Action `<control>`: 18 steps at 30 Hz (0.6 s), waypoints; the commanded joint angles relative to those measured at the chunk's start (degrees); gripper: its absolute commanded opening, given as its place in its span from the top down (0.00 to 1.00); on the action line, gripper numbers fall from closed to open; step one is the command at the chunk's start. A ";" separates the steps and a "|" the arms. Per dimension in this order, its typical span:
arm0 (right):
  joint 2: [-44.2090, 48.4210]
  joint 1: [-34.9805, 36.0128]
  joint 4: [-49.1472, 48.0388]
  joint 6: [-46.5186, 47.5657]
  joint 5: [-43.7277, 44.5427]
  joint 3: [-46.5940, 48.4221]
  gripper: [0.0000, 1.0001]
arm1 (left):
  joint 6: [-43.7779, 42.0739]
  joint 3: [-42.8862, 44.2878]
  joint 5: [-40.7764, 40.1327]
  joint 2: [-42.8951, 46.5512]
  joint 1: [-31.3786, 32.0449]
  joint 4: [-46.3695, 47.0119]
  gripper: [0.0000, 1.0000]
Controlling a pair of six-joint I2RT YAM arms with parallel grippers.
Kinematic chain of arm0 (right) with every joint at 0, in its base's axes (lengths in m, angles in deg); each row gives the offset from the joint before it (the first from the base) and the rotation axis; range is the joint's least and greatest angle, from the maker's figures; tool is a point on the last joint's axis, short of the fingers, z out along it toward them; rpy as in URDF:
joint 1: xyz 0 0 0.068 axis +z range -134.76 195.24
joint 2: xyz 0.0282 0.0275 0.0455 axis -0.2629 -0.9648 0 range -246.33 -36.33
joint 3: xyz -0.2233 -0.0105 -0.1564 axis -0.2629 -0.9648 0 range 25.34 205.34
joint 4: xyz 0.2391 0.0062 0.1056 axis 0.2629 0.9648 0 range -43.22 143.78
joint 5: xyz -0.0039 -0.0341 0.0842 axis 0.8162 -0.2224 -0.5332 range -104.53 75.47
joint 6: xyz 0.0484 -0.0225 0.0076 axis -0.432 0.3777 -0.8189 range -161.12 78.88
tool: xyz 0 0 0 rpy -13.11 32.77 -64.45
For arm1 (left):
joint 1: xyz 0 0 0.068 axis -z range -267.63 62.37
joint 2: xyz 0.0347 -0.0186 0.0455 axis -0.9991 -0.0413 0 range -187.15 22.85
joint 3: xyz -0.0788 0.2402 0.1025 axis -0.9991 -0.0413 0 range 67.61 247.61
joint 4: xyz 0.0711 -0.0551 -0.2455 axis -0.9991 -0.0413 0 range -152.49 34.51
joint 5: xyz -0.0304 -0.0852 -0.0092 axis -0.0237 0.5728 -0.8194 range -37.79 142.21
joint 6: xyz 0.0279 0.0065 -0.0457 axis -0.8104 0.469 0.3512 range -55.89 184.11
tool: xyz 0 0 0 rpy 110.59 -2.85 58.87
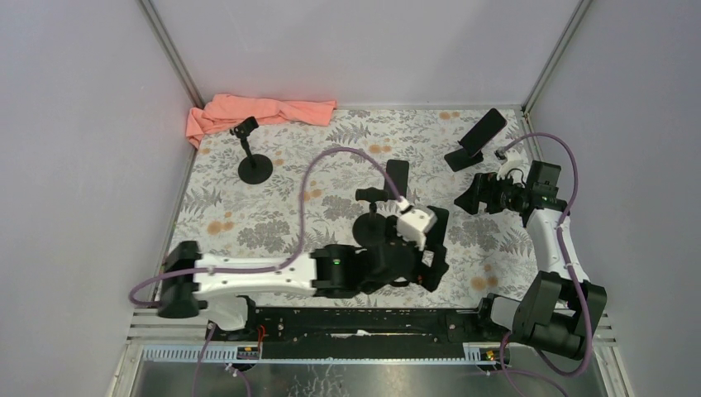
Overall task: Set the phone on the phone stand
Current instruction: Pick up the phone at the center of the board.
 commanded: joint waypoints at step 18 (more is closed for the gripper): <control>-0.89 -2.47 -1.22 -5.11 3.77 3.42 0.00 | -2.05 23.26 13.54 -37.25 -15.96 -8.48 0.01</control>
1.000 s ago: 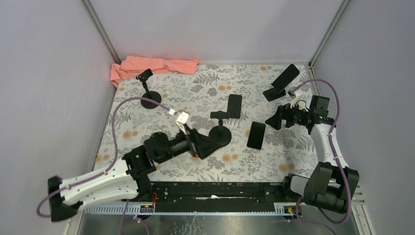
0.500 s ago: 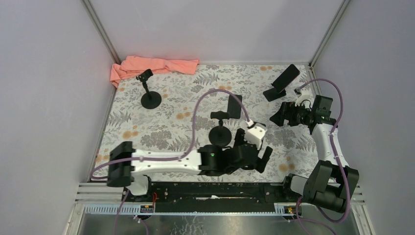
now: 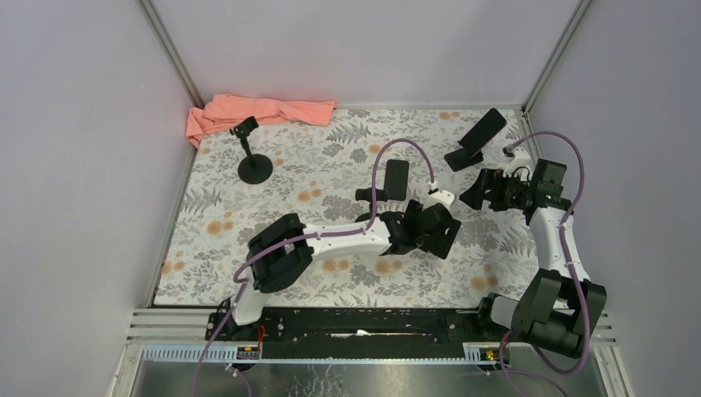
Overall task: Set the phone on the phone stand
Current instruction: Pick up the phone at the center of the board.
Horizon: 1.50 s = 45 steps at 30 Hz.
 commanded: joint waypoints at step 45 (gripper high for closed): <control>-0.86 -0.51 0.06 -0.33 -0.36 2.98 0.00 | 7.21 27.51 -5.20 -25.75 -2.66 -23.92 0.07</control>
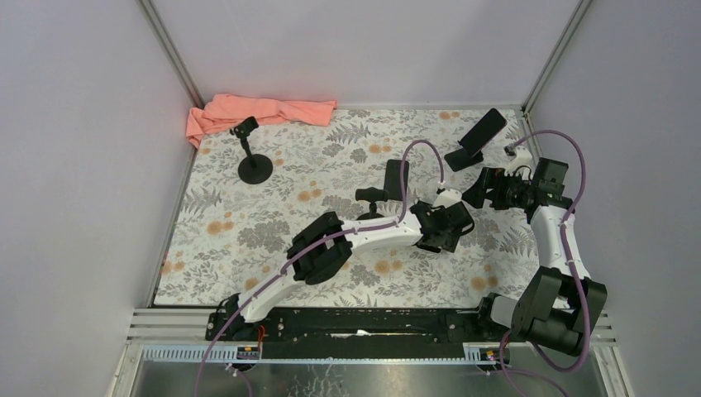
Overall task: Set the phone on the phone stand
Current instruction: Pick up the phone at the center of the board.
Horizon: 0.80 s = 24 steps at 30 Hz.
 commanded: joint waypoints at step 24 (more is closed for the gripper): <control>-2.32 -0.38 -0.15 -1.64 -4.05 1.76 0.00 | -1.87 -11.94 -5.36 7.93 0.95 2.39 0.51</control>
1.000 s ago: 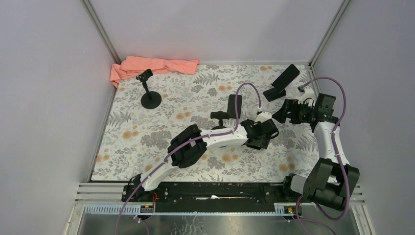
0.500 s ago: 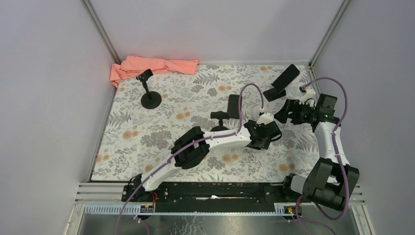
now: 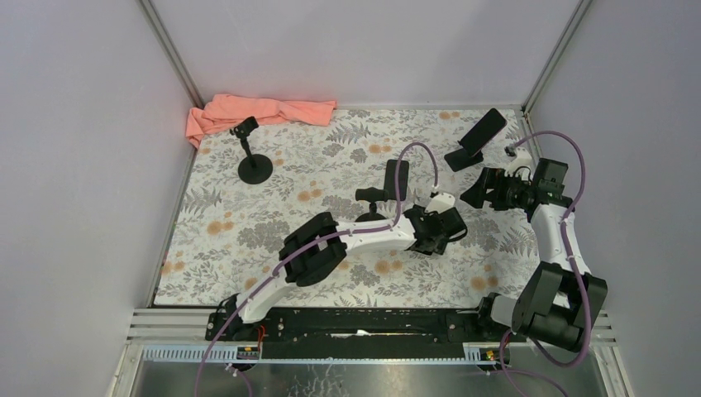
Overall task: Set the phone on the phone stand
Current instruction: Pick up the phone at the center of the board.
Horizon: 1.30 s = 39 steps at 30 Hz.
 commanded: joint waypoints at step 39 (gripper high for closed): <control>-21.82 6.46 -11.98 -22.47 -28.66 -3.77 0.74 | 4.61 -18.91 3.78 20.57 0.71 21.48 0.55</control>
